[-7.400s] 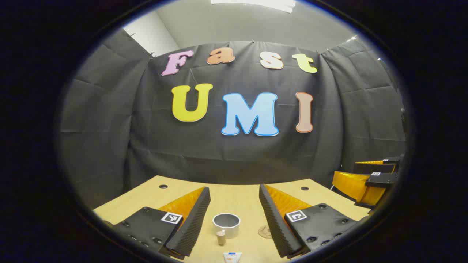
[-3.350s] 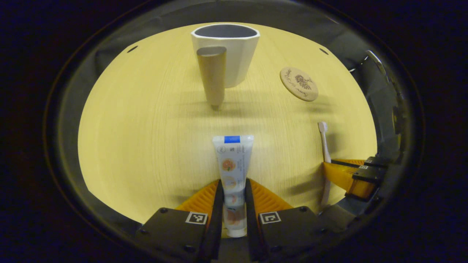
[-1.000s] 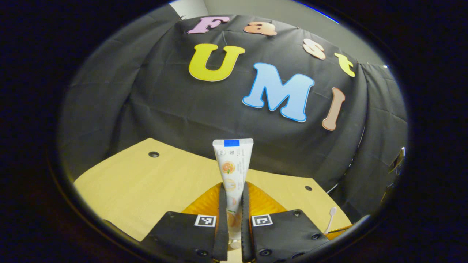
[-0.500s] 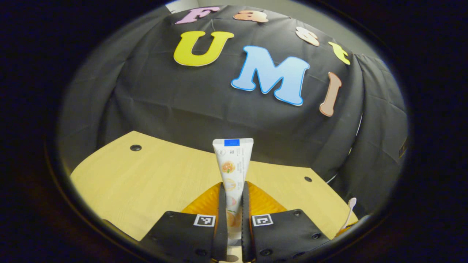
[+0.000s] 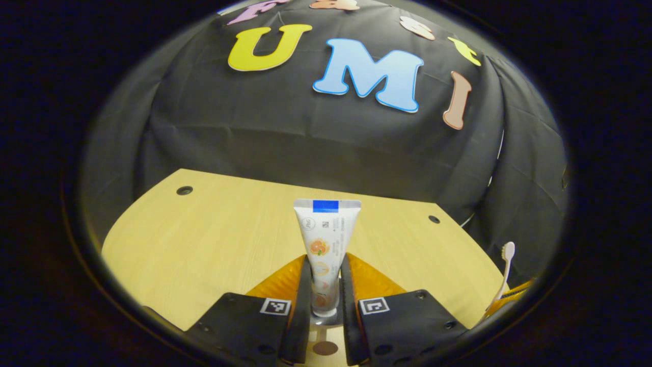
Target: Put the toothbrush and toothpaste on the desktop into the cup, then pick up the cup and place it on the coaster on the desktop.
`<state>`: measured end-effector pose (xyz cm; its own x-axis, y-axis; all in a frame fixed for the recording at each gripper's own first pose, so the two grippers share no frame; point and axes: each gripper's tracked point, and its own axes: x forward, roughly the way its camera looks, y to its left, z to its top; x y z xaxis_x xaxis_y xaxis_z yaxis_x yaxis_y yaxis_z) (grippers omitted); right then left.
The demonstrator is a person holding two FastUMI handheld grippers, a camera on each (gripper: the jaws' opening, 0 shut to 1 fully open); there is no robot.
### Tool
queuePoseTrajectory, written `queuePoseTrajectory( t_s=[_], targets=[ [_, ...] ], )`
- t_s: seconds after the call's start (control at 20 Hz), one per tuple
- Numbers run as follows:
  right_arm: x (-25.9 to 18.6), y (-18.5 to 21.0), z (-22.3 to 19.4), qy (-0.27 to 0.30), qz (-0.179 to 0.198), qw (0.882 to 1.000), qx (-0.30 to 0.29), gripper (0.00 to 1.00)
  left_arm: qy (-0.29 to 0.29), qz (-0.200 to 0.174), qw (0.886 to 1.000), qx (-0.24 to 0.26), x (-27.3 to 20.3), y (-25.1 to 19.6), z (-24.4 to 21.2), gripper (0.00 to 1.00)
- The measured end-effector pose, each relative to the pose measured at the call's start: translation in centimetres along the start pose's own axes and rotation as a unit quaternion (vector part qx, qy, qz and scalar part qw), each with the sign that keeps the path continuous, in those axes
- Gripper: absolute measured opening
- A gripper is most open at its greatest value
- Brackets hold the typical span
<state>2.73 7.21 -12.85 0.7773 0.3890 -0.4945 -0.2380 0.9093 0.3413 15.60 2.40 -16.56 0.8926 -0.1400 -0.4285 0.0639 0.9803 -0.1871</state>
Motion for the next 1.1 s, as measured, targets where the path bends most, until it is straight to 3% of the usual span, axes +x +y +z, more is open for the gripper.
queuePoseTrajectory(
  t_s=[0.05, 0.15, 0.2, 0.25, 0.3, 0.35, 0.45, 0.65, 0.75, 0.85, 0.9, 1.05, 1.1],
  targets=[
    [0.0, 0.0, 0.2, -0.001, 0.001, 1.000, -0.001, 0.04, 0.011, 0.003, 1.000, 0.000, -0.2, 0.2, -0.6, 0.34],
    [0.0, 0.3, 0.5, -0.004, 0.002, 1.000, -0.004, 0.04, 0.028, 0.002, 1.000, -0.010, -0.5, 0.0, -1.5, 0.43],
    [0.0, 0.3, 0.6, -0.006, 0.002, 1.000, -0.005, 0.04, 0.029, 0.000, 1.000, -0.011, -0.8, -0.2, -1.5, 0.53],
    [0.0, 0.5, 0.8, -0.008, 0.004, 1.000, -0.005, 0.04, 0.030, -0.005, 0.999, -0.013, -1.0, -0.1, -1.5, 0.44],
    [0.1, 0.7, 1.0, -0.009, 0.005, 1.000, -0.004, 0.04, 0.029, -0.003, 1.000, -0.011, -1.4, -0.4, -1.4, 0.53],
    [0.2, 0.9, 1.2, -0.010, 0.007, 1.000, -0.003, 0.04, 0.027, -0.003, 1.000, -0.007, -1.5, -0.5, -1.2, 0.52],
    [0.5, 1.4, 1.8, -0.015, 0.014, 1.000, -0.003, 0.04, 0.033, 0.005, 0.999, 0.001, -1.9, -0.1, -1.4, 0.70],
    [1.2, 2.5, 3.8, -0.033, 0.023, 0.999, -0.025, 0.04, 0.034, 0.005, 0.999, -0.011, -3.4, -0.1, -1.3, 0.74],
    [1.7, 3.3, 4.8, -0.042, 0.031, 0.998, -0.040, 0.04, 0.028, 0.005, 0.999, -0.016, -4.6, 0.0, -1.2, 0.89],
    [2.5, 4.3, 6.0, -0.057, 0.039, 0.996, -0.054, 0.04, 0.029, 0.005, 0.999, -0.019, -5.8, 0.0, -1.2, 0.89],
    [3.0, 4.9, 6.5, -0.063, 0.046, 0.995, -0.058, 0.04, 0.030, 0.005, 0.999, -0.022, -6.3, 0.0, -1.3, 0.95],
    [4.7, 6.6, 7.8, -0.078, 0.070, 0.993, -0.063, 0.04, 0.033, 0.006, 0.999, -0.028, -8.0, 0.1, -1.9, 0.95],
    [5.2, 7.1, 8.5, -0.088, 0.073, 0.991, -0.065, 0.04, 0.035, 0.006, 0.999, -0.030, -8.6, 0.1, -2.2, 0.89]
  ],
)
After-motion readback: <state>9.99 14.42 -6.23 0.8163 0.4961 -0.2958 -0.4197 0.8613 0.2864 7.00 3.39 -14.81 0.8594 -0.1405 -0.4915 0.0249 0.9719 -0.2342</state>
